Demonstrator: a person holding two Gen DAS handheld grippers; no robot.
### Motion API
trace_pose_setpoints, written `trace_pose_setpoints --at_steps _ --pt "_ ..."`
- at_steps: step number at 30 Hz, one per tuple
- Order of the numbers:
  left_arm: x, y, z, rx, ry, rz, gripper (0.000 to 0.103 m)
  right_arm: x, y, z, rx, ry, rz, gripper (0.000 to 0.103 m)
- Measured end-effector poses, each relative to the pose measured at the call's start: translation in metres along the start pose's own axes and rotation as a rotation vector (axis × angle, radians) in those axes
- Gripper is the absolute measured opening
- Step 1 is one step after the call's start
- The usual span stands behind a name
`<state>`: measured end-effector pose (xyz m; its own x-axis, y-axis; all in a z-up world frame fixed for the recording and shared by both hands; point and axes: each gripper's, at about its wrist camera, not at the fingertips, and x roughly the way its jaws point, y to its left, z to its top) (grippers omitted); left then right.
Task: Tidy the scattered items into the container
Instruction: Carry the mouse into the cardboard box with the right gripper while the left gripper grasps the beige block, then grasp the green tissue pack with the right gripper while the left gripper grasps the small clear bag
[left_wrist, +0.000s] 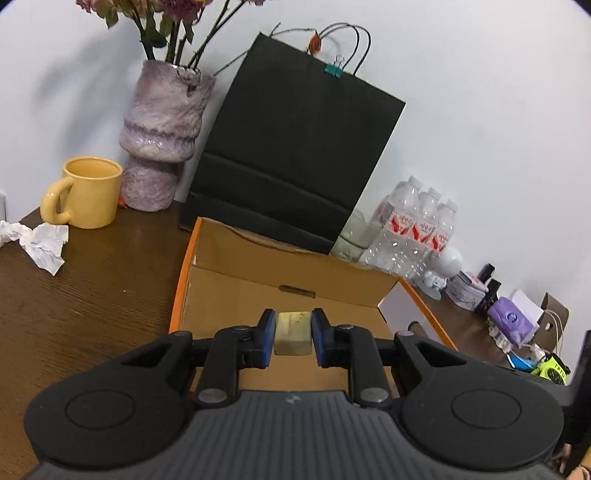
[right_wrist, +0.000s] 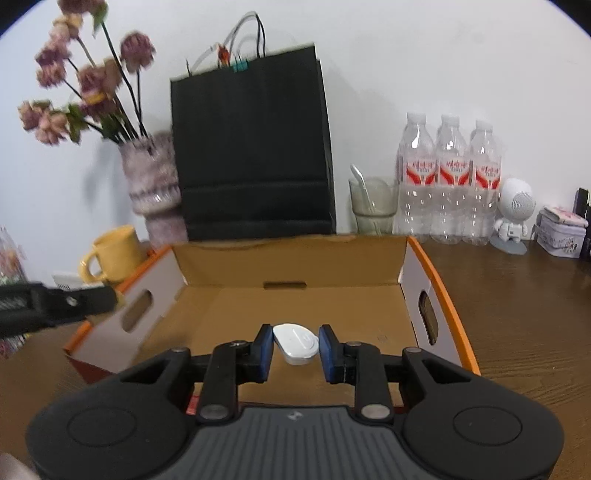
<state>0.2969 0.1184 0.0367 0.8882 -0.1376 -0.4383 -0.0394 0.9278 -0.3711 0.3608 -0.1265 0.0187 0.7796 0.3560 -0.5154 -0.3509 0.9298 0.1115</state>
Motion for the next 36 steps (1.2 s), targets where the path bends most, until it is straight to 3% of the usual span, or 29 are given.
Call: trace_pose_setpoints --at_steps 4,5,6,7,8,9,10,12,24,32,36 --pt "0.001 0.0 -0.001 0.006 0.024 0.009 0.023 0.008 -0.003 -0.003 0.003 0.033 -0.015 0.025" --pt "0.002 -0.001 -0.002 0.008 0.035 0.013 0.03 0.008 -0.004 -0.004 0.002 0.036 -0.018 0.026" --pt "0.004 -0.002 -0.002 0.011 0.053 0.017 0.05 0.008 -0.003 -0.004 0.001 0.041 -0.022 0.029" --pt "0.006 -0.004 -0.003 0.013 0.065 0.022 0.064 0.007 -0.003 -0.003 0.001 0.046 -0.025 0.037" --pt "0.005 -0.005 -0.004 0.013 0.066 0.032 0.078 0.007 -0.003 -0.003 0.001 0.054 -0.03 0.063" --pt "0.005 -0.006 -0.004 0.019 0.061 0.039 0.084 0.006 -0.002 -0.002 0.001 0.058 -0.037 0.091" --pt "0.004 -0.008 -0.004 0.027 0.061 0.04 0.086 0.004 -0.001 -0.002 -0.005 0.054 -0.045 0.097" --pt "0.006 -0.009 -0.003 0.028 0.066 0.046 0.101 -0.002 0.002 0.0 -0.028 0.031 -0.061 0.099" --pt "-0.002 -0.011 -0.001 0.001 0.063 0.056 0.103 -0.011 0.004 0.005 -0.027 0.026 -0.077 0.102" --pt "-0.066 -0.023 -0.01 0.056 -0.031 0.035 0.103 -0.062 0.008 0.0 -0.037 -0.043 -0.065 0.102" --pt "-0.099 -0.025 -0.03 0.118 -0.027 0.06 0.103 -0.1 0.011 -0.019 -0.056 -0.065 -0.061 0.103"
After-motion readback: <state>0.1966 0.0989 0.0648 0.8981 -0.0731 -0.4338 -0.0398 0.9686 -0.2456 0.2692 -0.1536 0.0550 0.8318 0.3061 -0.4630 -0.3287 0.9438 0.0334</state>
